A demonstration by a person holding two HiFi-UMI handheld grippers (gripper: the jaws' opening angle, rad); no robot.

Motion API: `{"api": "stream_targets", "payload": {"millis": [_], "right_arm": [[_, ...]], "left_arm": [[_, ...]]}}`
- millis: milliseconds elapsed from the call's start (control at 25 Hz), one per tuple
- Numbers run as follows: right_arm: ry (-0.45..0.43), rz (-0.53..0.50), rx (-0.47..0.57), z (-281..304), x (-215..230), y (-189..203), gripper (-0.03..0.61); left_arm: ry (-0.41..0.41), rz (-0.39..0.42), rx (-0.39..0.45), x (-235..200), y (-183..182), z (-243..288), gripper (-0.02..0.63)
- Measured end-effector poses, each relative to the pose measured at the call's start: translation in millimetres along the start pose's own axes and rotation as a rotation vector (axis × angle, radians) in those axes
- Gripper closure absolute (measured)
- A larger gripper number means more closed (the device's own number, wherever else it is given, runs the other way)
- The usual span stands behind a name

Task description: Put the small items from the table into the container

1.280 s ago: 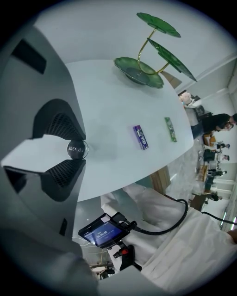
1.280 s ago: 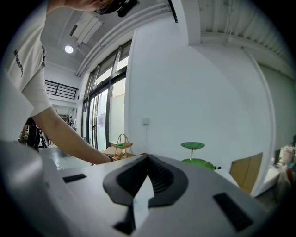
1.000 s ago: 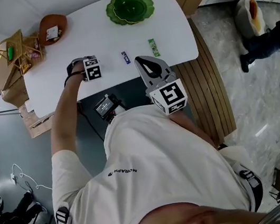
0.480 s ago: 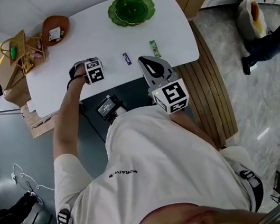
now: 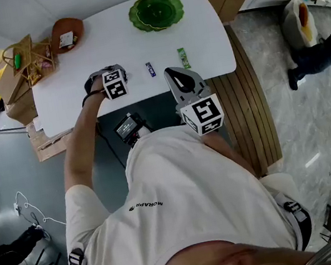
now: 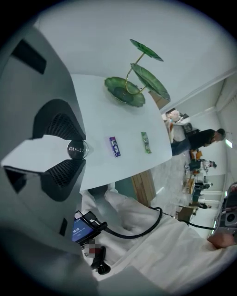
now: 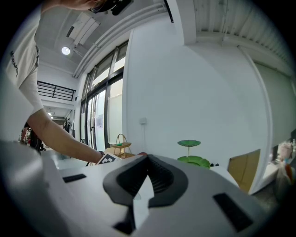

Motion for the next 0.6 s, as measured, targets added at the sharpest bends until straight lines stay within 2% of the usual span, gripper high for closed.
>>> {"api": "stream_targets", "payload": {"millis": [360,600], "right_arm": [[0.010,0.001,-0.011,-1.9,4.6,2.5,0.574],[0.020,0.000,-0.014,-1.1,7.5,2.0,0.574]], "left_arm": [[-0.062,-0.095,0.168,-6.6,-32.5,-23.9,0.479],[-0.134,-0.119,0.259,-16.6,-54.3,-41.5,0.480]]}}
Point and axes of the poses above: the fingertips, and each gripper's own axes: z forward along the fingers, x to its right, y out of its underside, the point moved 7 cm from there along -z, backward along the fingers, and after that the axes turned 15 degrees about y, right-handed, at the moved point
